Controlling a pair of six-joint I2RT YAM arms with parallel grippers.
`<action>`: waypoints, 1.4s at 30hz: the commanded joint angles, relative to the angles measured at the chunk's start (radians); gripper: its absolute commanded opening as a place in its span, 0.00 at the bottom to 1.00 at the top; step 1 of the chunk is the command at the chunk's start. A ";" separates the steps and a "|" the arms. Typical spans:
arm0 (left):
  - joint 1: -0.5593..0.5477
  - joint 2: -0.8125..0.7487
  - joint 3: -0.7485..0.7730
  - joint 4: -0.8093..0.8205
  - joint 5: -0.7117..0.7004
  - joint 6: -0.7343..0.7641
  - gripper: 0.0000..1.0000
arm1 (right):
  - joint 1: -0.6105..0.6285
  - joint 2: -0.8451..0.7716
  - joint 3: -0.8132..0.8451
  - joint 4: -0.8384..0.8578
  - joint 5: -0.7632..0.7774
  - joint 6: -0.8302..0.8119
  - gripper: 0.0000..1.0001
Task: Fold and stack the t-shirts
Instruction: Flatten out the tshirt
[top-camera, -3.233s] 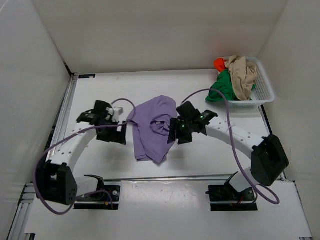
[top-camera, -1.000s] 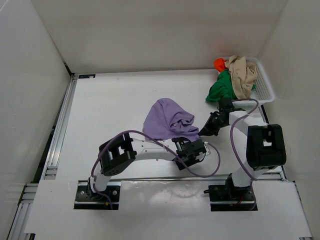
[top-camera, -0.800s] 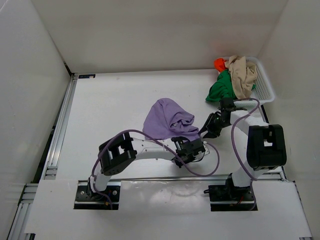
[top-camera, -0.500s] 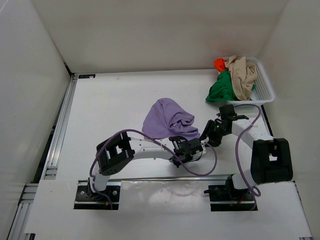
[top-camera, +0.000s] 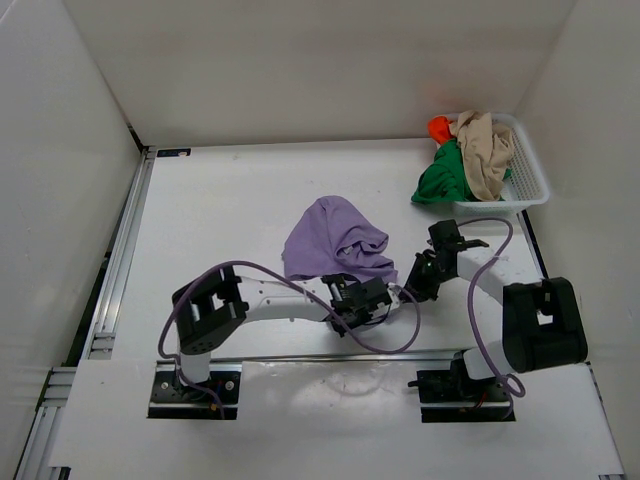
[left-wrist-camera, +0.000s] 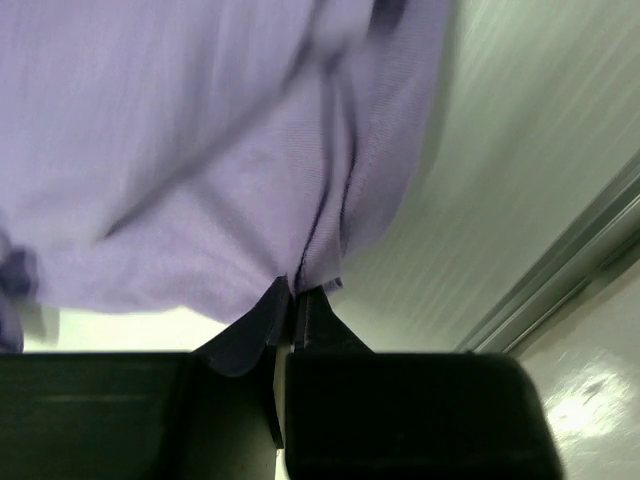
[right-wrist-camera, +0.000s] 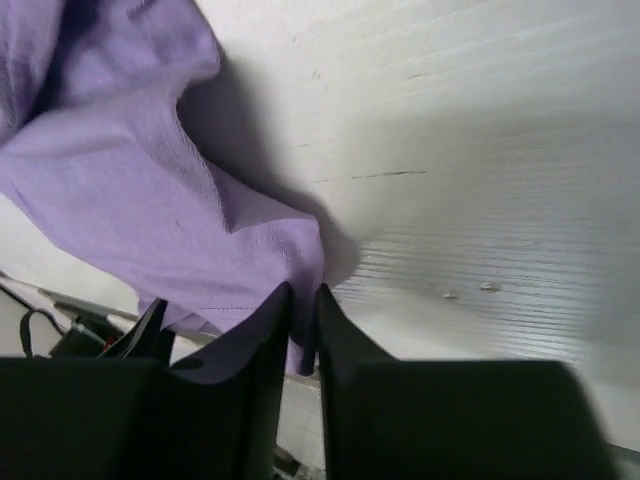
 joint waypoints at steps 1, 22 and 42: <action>0.020 -0.140 -0.093 -0.012 -0.054 -0.001 0.11 | 0.001 -0.078 0.016 0.019 0.117 0.024 0.11; 1.254 -0.465 -0.167 0.037 -0.053 -0.001 0.26 | -0.008 -0.135 0.107 -0.059 0.186 0.024 0.00; 0.763 -0.728 -0.587 -0.314 0.040 -0.001 0.95 | -0.008 -0.105 0.139 -0.076 0.179 0.023 0.00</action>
